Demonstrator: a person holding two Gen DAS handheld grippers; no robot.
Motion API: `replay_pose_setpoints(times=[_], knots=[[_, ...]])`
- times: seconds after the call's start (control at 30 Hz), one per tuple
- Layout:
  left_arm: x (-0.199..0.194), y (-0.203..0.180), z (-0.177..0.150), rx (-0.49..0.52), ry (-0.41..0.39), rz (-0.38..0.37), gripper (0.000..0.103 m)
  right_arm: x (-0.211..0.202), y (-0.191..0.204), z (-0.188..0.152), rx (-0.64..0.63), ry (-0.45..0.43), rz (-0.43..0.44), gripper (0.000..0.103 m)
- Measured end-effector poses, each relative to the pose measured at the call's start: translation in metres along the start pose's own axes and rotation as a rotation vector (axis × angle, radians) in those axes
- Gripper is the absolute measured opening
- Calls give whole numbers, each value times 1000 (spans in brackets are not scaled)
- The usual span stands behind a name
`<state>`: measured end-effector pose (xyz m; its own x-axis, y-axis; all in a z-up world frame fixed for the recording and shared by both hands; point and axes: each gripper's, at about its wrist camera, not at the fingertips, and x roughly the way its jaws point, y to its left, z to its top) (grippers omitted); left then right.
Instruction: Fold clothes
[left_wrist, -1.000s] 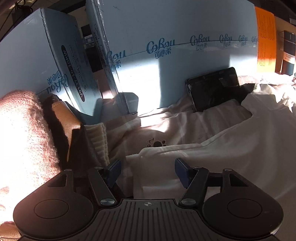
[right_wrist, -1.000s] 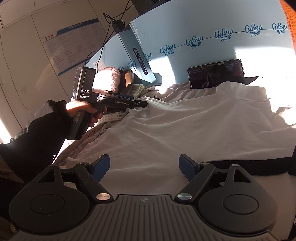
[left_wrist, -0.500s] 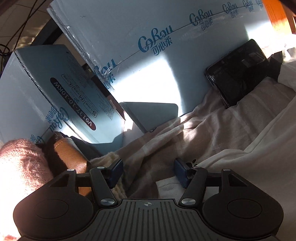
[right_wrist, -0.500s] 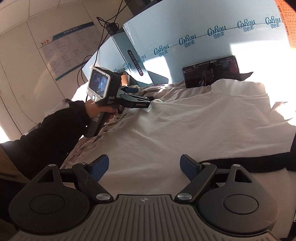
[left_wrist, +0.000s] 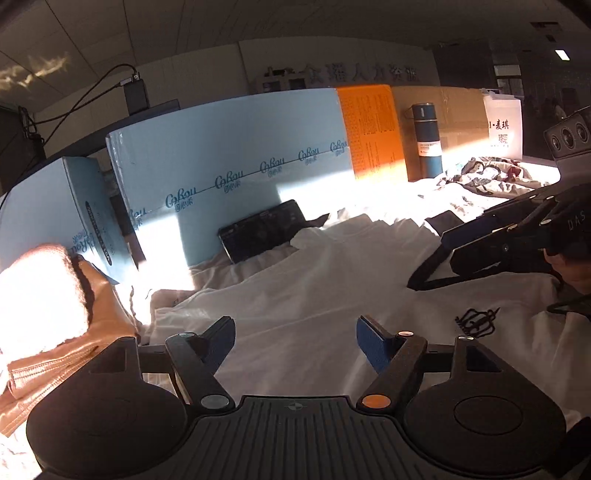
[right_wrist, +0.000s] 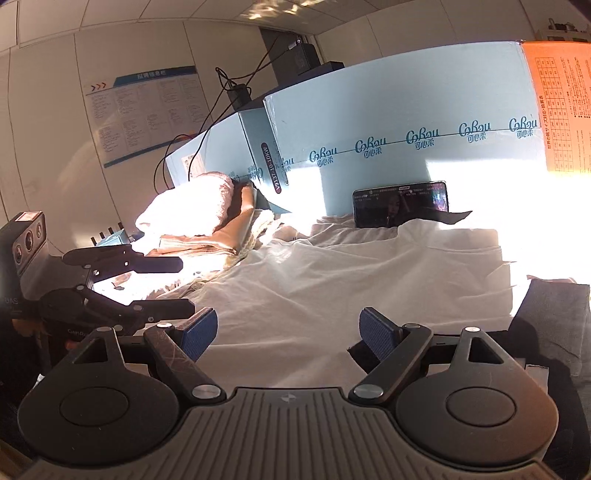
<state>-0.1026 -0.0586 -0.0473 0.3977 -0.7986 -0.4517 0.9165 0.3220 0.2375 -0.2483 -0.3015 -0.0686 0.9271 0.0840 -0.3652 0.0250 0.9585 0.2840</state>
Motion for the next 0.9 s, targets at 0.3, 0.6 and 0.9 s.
replay_pose_setpoints(times=[0.3, 0.6, 0.9], knots=[[-51, -50, -41, -149, -65, -308, 75, -94, 21, -54, -24, -2, -167, 84], [-49, -74, -72, -465, -7, -407, 46, -124, 55, -107, -177, 82, -275, 86], [-61, -85, -87, -493, 35, -467, 0, -127, 54, -122, -94, 77, -194, 88]])
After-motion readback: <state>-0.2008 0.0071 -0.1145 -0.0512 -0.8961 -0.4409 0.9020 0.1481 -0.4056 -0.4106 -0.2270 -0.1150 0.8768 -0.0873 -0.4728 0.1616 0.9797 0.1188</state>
